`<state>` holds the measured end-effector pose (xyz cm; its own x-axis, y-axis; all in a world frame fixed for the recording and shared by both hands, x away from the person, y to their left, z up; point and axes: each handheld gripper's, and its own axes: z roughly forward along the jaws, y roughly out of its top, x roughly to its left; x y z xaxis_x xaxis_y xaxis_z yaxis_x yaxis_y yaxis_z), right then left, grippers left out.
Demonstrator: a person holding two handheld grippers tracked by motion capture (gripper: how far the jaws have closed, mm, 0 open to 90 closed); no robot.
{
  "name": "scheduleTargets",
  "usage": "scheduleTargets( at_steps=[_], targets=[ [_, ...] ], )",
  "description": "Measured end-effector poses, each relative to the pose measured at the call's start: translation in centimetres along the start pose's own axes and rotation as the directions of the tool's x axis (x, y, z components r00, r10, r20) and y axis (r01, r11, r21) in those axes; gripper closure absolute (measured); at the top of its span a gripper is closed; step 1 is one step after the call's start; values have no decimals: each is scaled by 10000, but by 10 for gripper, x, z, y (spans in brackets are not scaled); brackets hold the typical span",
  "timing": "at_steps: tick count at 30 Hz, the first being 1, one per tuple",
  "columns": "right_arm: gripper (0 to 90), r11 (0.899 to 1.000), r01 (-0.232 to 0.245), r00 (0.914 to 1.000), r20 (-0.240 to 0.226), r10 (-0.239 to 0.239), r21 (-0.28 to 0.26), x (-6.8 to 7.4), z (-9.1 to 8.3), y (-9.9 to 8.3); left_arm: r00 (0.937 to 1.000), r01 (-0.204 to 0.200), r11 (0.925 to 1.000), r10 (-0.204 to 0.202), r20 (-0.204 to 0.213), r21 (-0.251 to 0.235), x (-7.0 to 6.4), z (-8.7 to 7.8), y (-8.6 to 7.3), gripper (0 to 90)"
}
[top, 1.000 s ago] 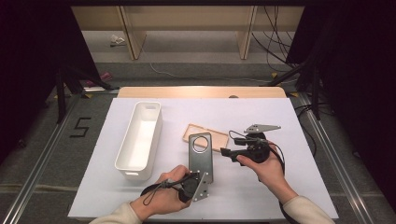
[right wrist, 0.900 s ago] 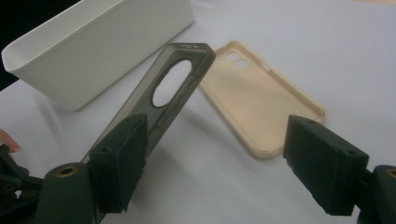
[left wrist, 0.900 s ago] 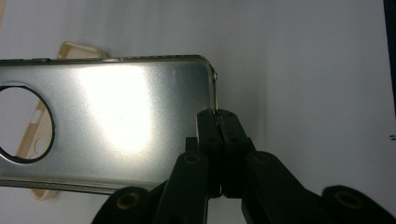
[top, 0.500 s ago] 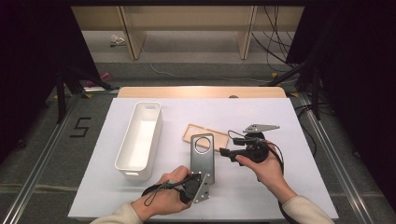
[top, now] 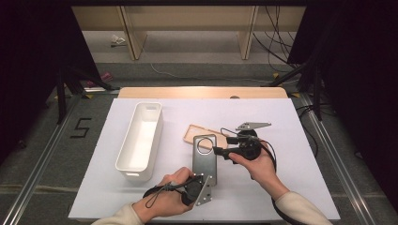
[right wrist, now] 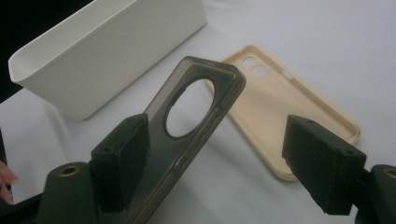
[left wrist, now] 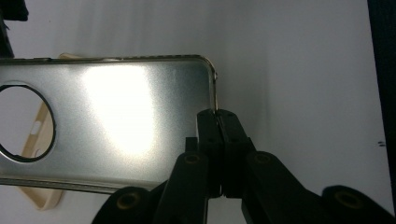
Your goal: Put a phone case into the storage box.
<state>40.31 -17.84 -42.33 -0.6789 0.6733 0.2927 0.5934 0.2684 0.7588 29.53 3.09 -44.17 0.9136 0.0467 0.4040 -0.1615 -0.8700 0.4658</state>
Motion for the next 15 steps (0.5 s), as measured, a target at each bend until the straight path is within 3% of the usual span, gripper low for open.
scheduleTargets(
  at_steps=[7, 15],
  targets=[
    [315, 9999, -105, 9998, -163, 107, 125, -1, 9, 4, 9999, -116, 9999, 116, 5, -1, -2, -1, 2, 887],
    [523, 9991, -298, 9988, -383, 309, 289, 0, 16, 7, 9997, -227, 9997, 227, -17, -65, -3, -1, 4, 887]
  ],
)
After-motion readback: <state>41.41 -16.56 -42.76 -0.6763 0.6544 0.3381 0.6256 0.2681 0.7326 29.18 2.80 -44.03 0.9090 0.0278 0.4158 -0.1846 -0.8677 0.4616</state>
